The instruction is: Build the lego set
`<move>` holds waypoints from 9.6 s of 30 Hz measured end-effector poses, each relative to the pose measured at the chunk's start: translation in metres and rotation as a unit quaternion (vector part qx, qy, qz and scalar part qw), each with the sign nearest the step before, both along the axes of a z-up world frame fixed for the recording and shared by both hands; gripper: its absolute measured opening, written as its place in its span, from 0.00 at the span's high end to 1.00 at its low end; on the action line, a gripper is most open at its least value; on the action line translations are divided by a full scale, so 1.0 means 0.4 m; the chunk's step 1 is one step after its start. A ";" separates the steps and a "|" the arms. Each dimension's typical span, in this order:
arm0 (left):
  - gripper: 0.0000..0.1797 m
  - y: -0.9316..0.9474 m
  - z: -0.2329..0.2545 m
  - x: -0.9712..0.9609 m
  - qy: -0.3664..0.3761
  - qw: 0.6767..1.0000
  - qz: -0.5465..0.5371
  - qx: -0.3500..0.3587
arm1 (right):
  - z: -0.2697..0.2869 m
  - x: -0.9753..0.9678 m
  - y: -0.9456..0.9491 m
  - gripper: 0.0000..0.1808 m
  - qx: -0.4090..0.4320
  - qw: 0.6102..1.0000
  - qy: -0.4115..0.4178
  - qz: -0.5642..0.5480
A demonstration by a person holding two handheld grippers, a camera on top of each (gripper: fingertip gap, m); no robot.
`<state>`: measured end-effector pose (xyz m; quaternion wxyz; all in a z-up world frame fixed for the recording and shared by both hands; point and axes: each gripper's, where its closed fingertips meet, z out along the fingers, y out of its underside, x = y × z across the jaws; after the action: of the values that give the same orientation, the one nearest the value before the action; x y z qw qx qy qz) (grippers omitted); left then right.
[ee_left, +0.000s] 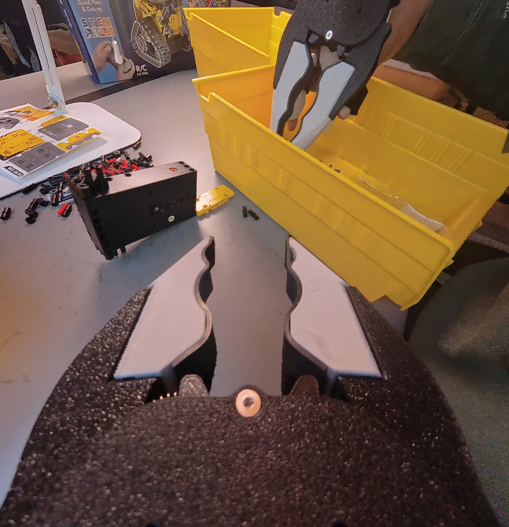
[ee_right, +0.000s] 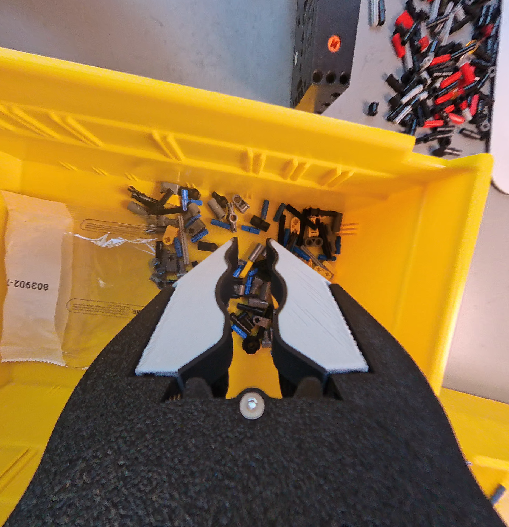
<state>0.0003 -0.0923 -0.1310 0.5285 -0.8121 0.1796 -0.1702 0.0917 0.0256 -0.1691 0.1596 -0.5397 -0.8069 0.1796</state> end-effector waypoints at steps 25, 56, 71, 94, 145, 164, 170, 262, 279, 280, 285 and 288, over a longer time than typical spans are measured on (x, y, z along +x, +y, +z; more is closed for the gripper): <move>0.73 -0.023 0.135 0.066 -0.035 0.994 -0.047 0.097 | 0.250 0.314 -0.339 0.77 -0.032 0.963 0.235 -0.128; 0.70 -0.071 0.140 0.026 -0.038 0.987 -0.049 0.147 | -0.100 0.203 -0.409 0.84 0.175 0.976 -0.069 -0.113; 0.70 -0.084 0.151 0.050 -0.037 0.984 -0.067 0.159 | 0.119 0.293 -0.482 0.87 0.153 0.977 -0.074 -0.131; 0.71 -0.087 0.142 0.075 -0.017 0.988 -0.047 0.149 | 0.282 0.837 0.002 0.86 0.293 0.885 -0.143 -0.333; 0.68 0.141 0.037 -0.131 0.040 0.991 0.115 0.058 | 0.095 -0.248 0.061 0.75 -0.050 0.940 0.329 -0.075; 0.67 -0.238 0.107 -0.402 0.021 0.968 0.233 0.089 | 0.038 -0.321 -0.034 0.65 0.058 0.953 0.283 -0.091; 0.68 -0.303 0.075 -0.424 0.007 0.959 0.267 0.093 | 0.026 -0.327 -0.006 0.85 0.075 0.976 0.202 -0.022; 0.81 -0.013 -0.015 -1.514 0.450 0.801 0.128 -0.373 | 0.154 -0.217 0.206 0.85 0.086 0.855 0.477 -0.184; 1.00 0.056 0.154 -1.489 0.435 0.845 0.100 -0.294 | 0.152 -0.215 0.207 0.85 0.089 0.856 0.474 -0.185; 1.00 0.063 0.189 -1.490 0.434 0.850 0.111 -0.277 | 0.152 -0.216 0.205 0.85 0.090 0.857 0.473 -0.183; 1.00 0.097 0.347 -1.512 0.429 0.863 0.184 -0.192 | 0.148 -0.218 0.193 0.85 0.095 0.861 0.469 -0.175; 1.00 0.106 0.427 -1.525 0.423 0.865 0.225 -0.151 | 0.147 -0.217 0.190 0.86 0.098 0.861 0.468 -0.173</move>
<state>-0.6096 -0.0500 0.0399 0.2967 -0.8946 0.1704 0.2876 0.0048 0.1016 -0.1101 0.5989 -0.5046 -0.5444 0.3006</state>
